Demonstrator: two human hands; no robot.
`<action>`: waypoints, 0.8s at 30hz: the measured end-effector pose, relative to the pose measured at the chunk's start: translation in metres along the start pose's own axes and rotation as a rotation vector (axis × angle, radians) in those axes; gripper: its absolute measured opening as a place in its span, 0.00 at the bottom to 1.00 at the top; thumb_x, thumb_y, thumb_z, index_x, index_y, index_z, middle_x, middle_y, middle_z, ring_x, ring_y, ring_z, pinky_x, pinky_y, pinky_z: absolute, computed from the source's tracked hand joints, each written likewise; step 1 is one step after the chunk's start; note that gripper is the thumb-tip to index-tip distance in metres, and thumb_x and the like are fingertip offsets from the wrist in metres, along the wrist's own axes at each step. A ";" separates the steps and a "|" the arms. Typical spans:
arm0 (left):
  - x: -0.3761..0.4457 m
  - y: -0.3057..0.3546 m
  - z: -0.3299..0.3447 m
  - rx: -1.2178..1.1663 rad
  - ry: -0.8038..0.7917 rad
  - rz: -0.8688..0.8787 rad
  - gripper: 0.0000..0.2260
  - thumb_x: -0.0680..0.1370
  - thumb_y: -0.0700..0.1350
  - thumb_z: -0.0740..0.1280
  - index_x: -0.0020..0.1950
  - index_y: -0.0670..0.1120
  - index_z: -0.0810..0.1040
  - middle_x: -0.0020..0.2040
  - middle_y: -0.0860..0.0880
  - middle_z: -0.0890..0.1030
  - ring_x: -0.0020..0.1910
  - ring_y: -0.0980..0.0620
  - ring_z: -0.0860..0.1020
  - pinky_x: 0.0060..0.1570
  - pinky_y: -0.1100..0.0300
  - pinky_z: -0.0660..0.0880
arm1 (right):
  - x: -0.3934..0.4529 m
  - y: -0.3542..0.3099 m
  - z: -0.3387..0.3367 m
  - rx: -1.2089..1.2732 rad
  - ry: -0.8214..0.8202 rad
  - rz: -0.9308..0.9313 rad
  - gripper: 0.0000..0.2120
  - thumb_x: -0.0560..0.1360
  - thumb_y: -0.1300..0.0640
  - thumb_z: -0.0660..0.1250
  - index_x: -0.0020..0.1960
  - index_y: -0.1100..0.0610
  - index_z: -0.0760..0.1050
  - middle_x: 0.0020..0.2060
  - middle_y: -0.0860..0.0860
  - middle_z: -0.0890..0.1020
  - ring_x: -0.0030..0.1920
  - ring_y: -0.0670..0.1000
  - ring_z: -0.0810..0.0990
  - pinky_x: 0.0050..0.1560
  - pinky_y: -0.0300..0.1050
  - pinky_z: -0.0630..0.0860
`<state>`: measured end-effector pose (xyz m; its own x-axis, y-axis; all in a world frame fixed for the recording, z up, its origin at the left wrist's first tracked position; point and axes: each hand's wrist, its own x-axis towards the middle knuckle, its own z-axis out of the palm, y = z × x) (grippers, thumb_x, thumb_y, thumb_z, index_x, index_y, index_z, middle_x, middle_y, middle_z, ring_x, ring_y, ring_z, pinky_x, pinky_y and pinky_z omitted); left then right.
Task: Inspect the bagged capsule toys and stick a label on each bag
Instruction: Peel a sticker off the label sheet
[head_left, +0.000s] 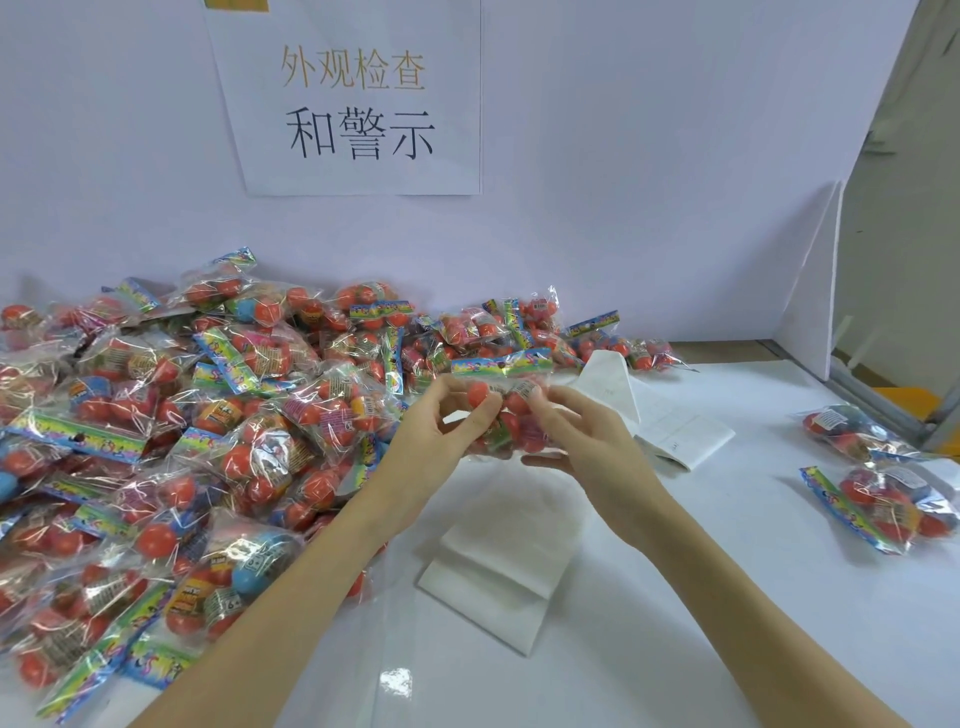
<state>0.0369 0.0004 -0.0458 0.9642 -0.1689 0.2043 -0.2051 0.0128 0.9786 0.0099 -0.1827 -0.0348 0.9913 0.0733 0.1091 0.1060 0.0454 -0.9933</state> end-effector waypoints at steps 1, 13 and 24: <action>0.000 -0.001 0.000 -0.008 0.017 0.003 0.16 0.79 0.54 0.71 0.60 0.46 0.79 0.54 0.46 0.86 0.50 0.46 0.86 0.50 0.57 0.82 | 0.001 0.002 0.001 -0.023 0.006 0.007 0.15 0.82 0.51 0.69 0.65 0.57 0.79 0.51 0.58 0.87 0.49 0.54 0.87 0.52 0.49 0.85; 0.003 -0.007 -0.007 0.229 0.327 0.353 0.29 0.85 0.42 0.66 0.82 0.52 0.56 0.76 0.52 0.69 0.55 0.53 0.80 0.49 0.59 0.80 | -0.009 0.000 -0.008 -0.708 -0.347 0.102 0.39 0.65 0.35 0.80 0.69 0.41 0.66 0.47 0.44 0.77 0.38 0.36 0.75 0.42 0.33 0.74; 0.005 -0.008 -0.005 0.306 0.258 0.205 0.20 0.83 0.29 0.56 0.44 0.44 0.84 0.52 0.50 0.76 0.62 0.46 0.76 0.54 0.51 0.81 | -0.014 -0.004 -0.004 -0.882 -0.507 0.057 0.12 0.74 0.48 0.75 0.56 0.42 0.77 0.48 0.39 0.81 0.48 0.40 0.78 0.52 0.37 0.76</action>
<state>0.0437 0.0049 -0.0522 0.9006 0.0582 0.4306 -0.3996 -0.2787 0.8733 -0.0043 -0.1879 -0.0325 0.8685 0.4754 -0.1404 0.2821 -0.7070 -0.6485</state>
